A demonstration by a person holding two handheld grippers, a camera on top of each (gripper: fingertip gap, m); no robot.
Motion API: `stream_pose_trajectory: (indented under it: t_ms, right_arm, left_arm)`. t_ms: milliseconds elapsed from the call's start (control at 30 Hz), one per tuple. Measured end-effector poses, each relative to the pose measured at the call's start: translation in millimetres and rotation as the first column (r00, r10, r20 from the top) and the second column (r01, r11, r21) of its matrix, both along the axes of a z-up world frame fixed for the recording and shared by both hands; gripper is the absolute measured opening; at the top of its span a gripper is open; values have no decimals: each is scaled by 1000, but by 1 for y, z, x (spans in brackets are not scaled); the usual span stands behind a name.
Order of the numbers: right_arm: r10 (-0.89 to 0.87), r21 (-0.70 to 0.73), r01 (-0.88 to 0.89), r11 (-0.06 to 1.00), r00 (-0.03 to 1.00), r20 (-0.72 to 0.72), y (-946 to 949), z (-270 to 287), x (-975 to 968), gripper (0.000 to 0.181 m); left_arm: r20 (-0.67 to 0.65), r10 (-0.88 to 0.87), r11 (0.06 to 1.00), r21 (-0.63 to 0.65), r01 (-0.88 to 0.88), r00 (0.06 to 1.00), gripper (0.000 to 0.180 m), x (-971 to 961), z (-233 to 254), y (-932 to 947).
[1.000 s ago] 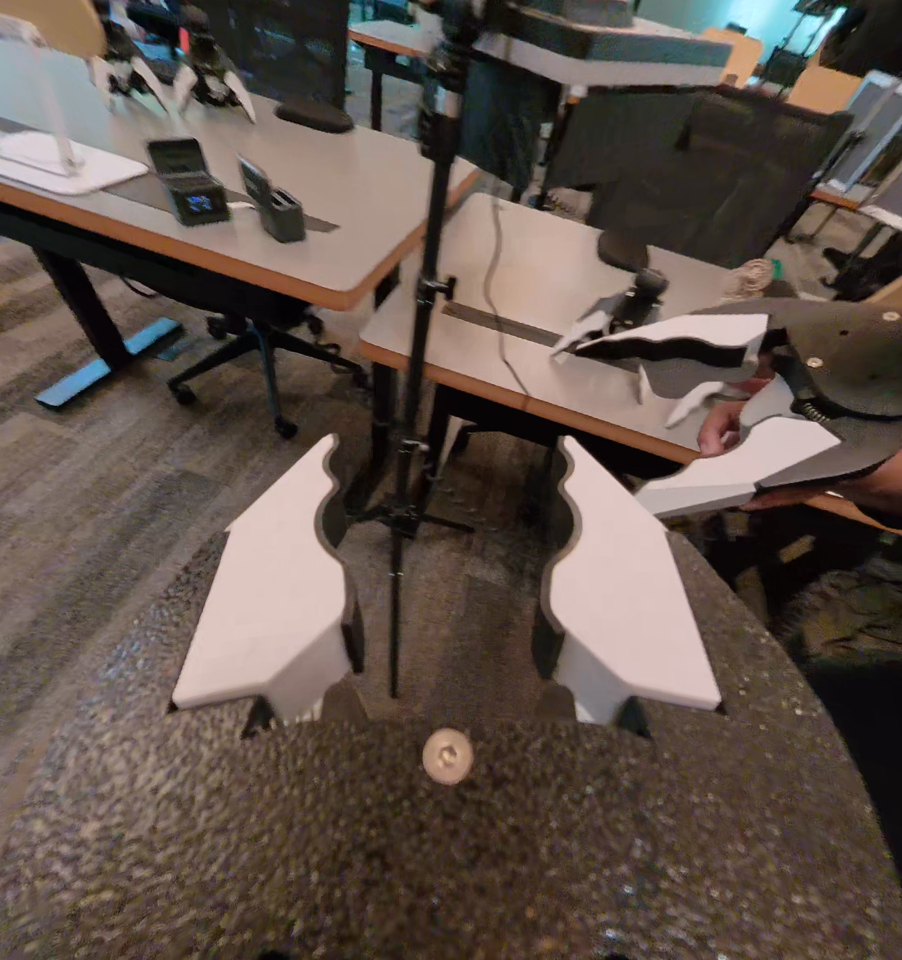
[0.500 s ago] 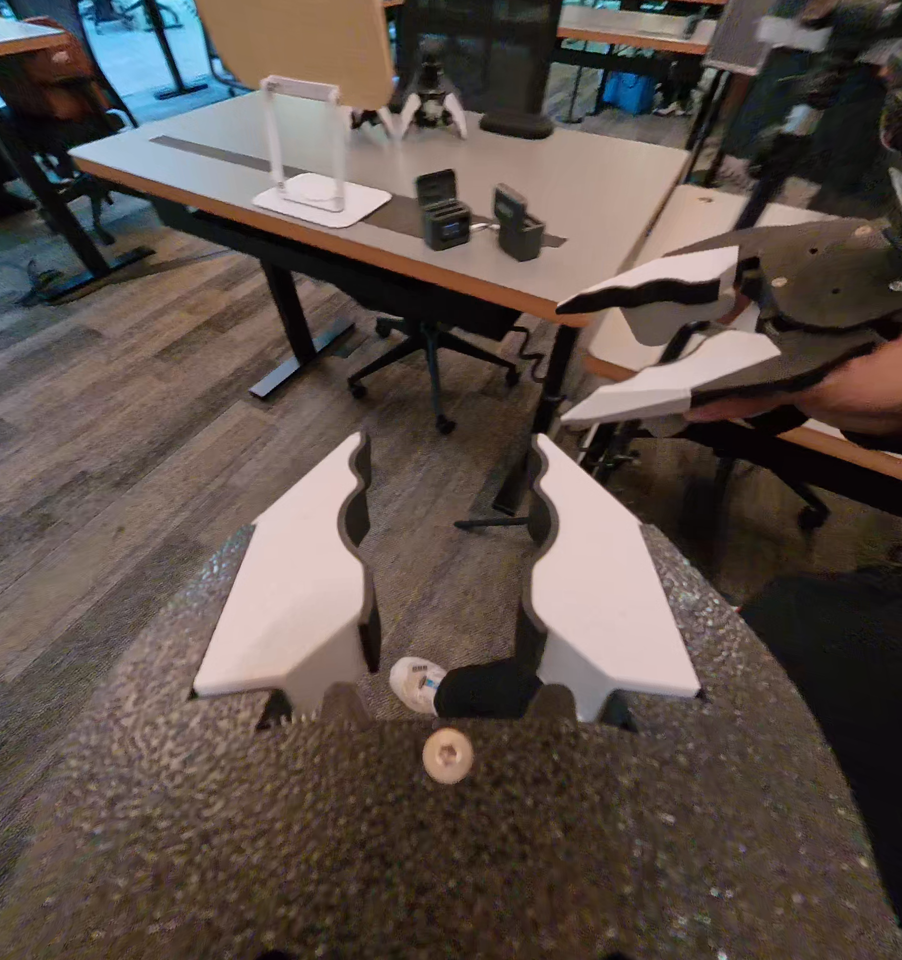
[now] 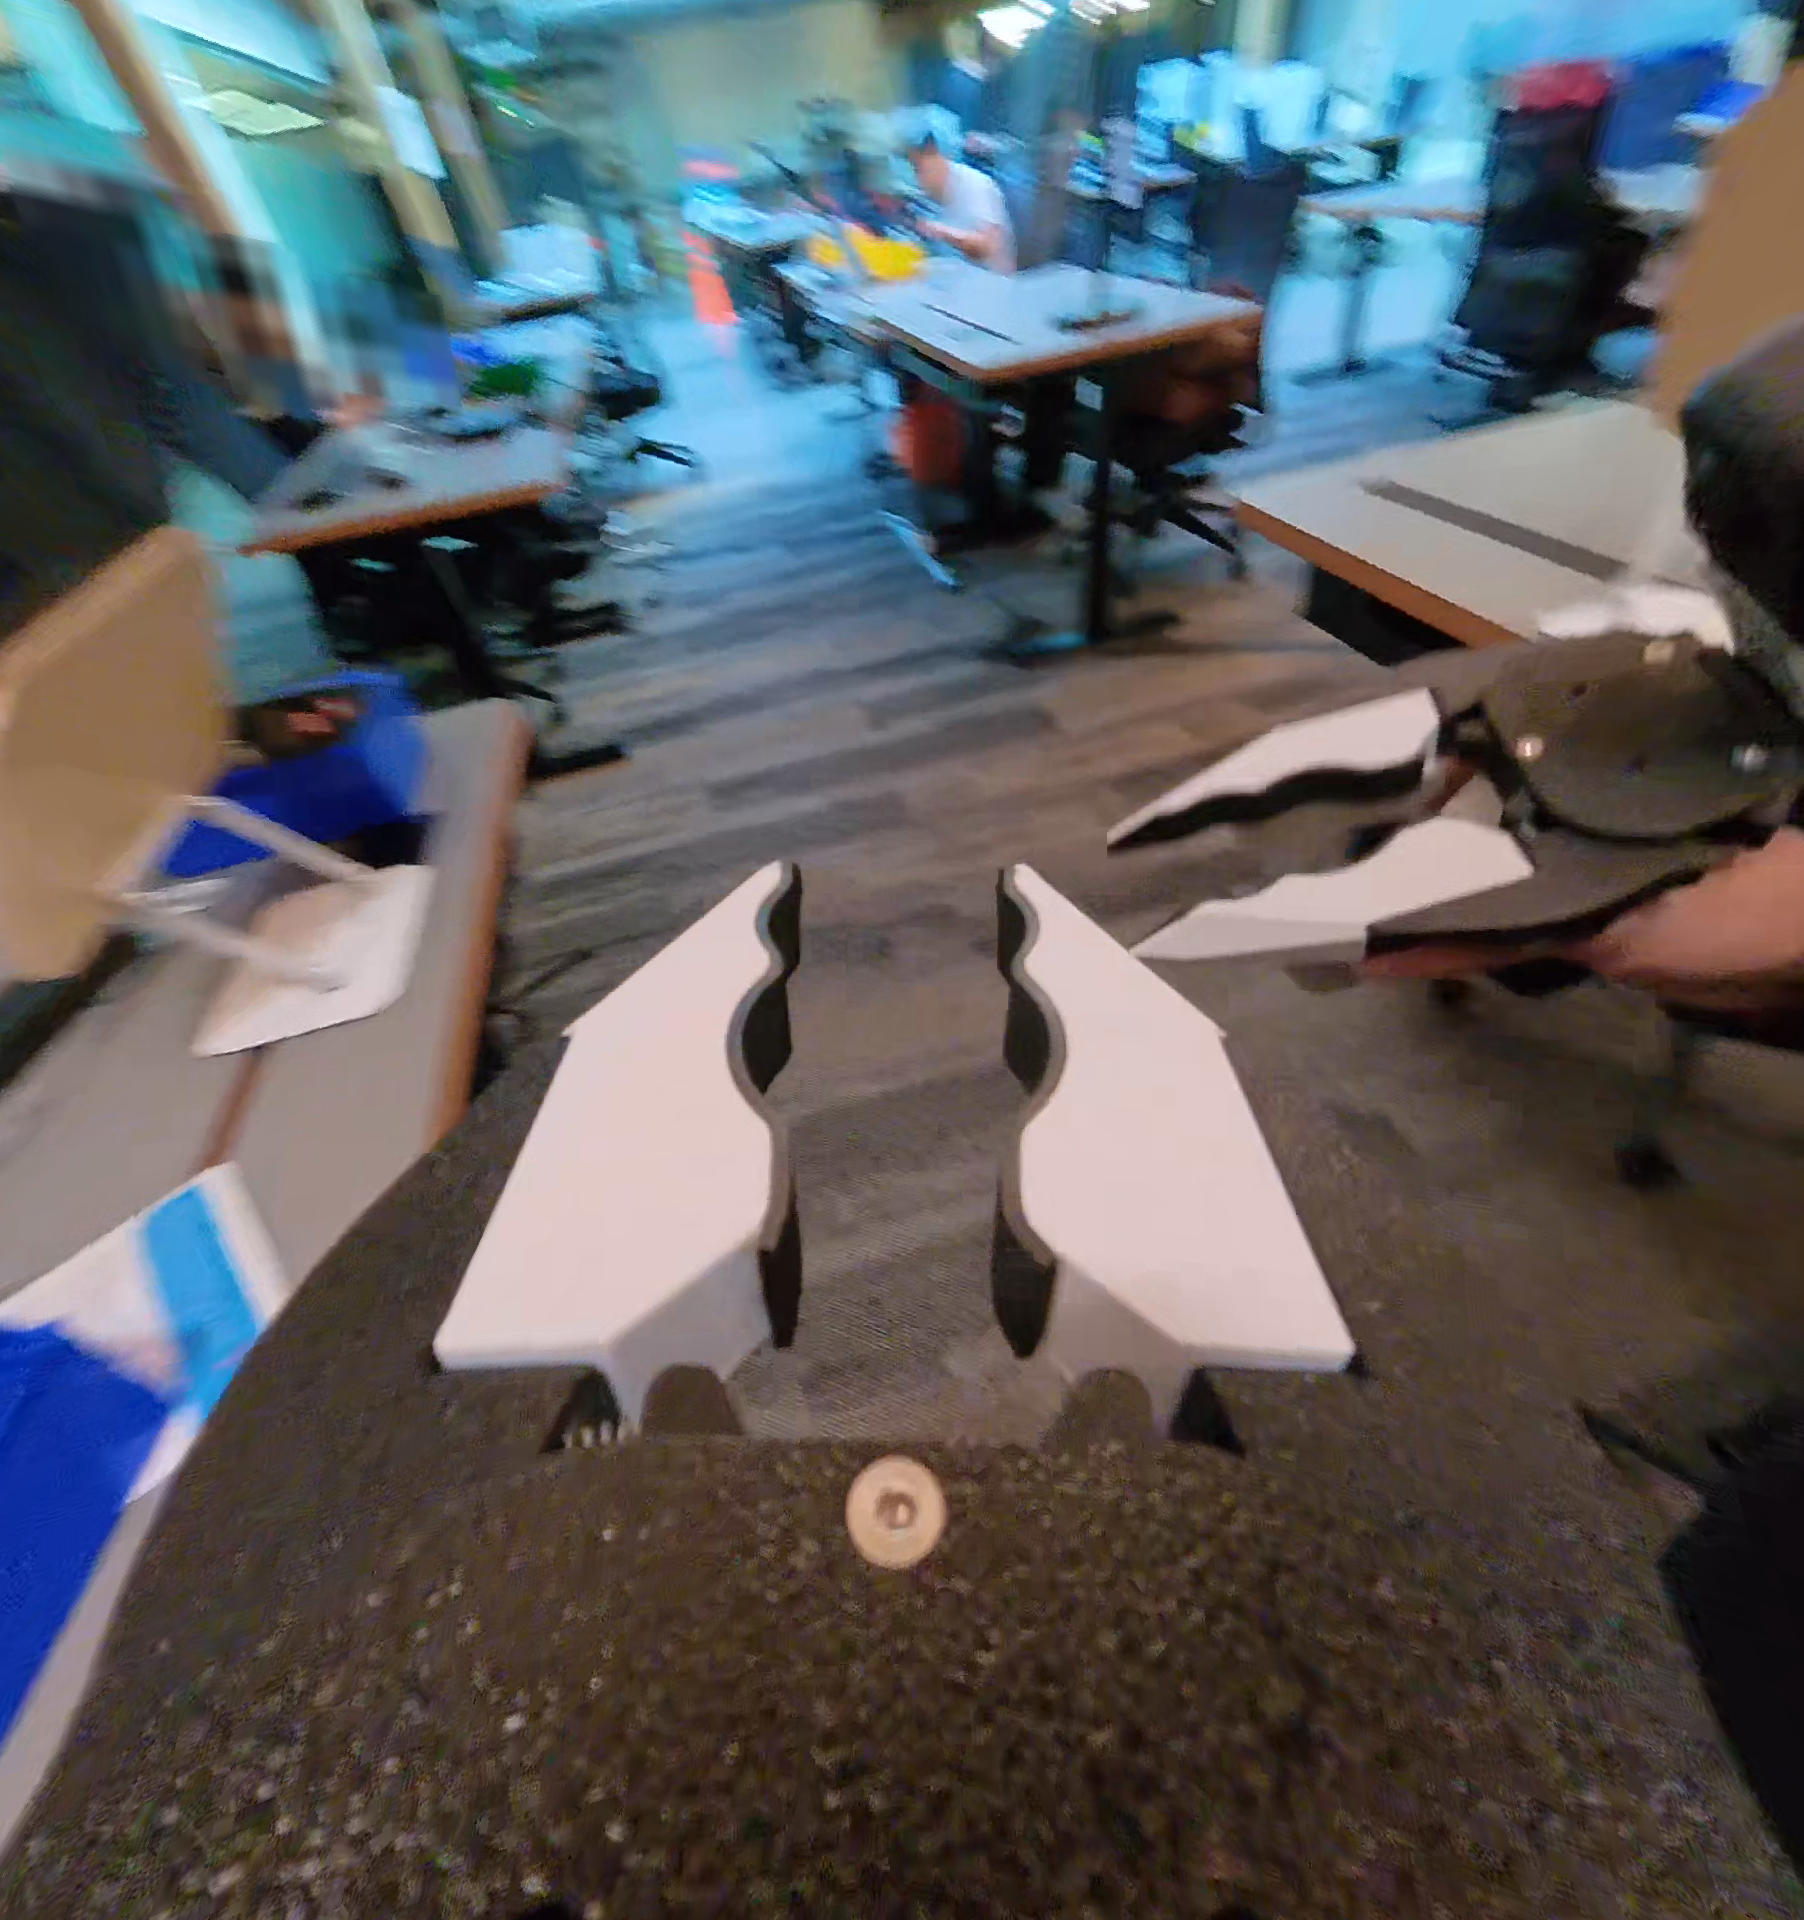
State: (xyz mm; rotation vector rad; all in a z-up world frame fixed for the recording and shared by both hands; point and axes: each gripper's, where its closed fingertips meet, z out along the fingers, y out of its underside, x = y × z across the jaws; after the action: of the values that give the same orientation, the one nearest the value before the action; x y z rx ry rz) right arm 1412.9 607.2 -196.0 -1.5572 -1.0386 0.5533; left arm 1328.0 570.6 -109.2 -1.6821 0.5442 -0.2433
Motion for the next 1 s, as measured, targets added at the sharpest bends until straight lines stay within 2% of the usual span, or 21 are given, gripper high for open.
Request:
stream_pose_trajectory:
  t_ms: [33,100,167,267,400,467,533,733,867,1000]
  right_arm:
    - [78,9,-78,997,997,-22,2,8,-27,29]
    - [227,22,-226,974,973,-53,-2,22,-77,13]
    - [364,53,-361,931,930,-53,-15,38,-123,0]
    - [541,115,-534,838,840,-38,-45,62,-180,0]
    - [721,133,-711,690,691,-44,-90,75,-229,16]
    - [779,127,-769,626,626,-48,-109,70,-247,23]
    - [836,87,-831,549,545,-66,-132,67,-260,28]
    - [983,58,-982,182,182,-4,-200,54,-253,34]
    - [999,101,-994,-41,-43,-23,-256,85,-255,43]
    - [982,200,-961,-190,-189,21,-333,137,-273,57]
  left_arm:
    - [-11,81,996,47,-80,997,34,-22,17,-4]
    - [-72,281,953,142,-269,957,32,-73,53,-20]
    - [-144,495,859,227,-458,857,30,-127,89,-51]
    - [-163,697,709,304,-636,699,28,-184,131,-107]
    - [-52,844,517,349,-782,534,25,-221,160,-166]
    - [-22,887,438,353,-827,461,24,-228,156,-187]
    - [-27,937,338,328,-882,349,24,-230,142,-209]
    - [-48,997,-45,231,-972,-58,27,-206,88,-291]
    - [-57,975,-206,140,-969,-215,29,-161,60,-330]
    - [-113,931,-335,115,-935,-347,37,-124,54,-363]
